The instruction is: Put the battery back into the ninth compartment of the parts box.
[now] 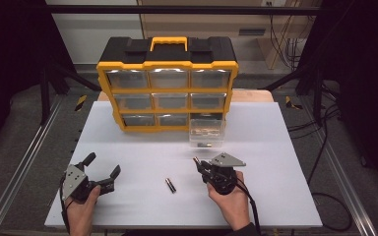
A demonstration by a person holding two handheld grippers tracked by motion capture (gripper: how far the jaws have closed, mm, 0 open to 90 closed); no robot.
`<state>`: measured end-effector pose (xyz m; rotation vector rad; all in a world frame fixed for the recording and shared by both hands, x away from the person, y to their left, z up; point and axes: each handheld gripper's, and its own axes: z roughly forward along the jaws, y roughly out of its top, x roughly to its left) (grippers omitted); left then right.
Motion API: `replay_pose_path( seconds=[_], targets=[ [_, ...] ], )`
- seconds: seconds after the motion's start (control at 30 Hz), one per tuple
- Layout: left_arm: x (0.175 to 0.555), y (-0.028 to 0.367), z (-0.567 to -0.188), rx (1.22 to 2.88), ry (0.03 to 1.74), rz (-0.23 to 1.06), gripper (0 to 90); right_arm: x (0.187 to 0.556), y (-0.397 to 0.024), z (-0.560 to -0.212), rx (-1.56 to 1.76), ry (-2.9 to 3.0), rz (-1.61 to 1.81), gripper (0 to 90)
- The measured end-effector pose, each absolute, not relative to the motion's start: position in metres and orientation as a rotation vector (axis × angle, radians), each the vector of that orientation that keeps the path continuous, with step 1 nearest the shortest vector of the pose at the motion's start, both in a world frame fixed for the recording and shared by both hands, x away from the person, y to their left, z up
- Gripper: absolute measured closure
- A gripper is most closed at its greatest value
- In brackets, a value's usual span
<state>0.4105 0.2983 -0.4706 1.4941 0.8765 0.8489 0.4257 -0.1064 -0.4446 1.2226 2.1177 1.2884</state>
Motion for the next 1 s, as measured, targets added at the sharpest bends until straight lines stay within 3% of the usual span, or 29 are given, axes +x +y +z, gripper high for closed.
replay_pose_path(
  seconds=[0.3,1.0],
  targets=[
    [0.411,0.300,-0.471,1.497,0.879,0.854,1.9,0.441,-0.115,-0.432,1.210,2.127,1.258,76.6],
    [0.413,0.301,-0.471,1.493,0.877,0.846,1.9,0.483,-0.141,-0.361,1.130,2.154,1.206,76.6]
  ],
)
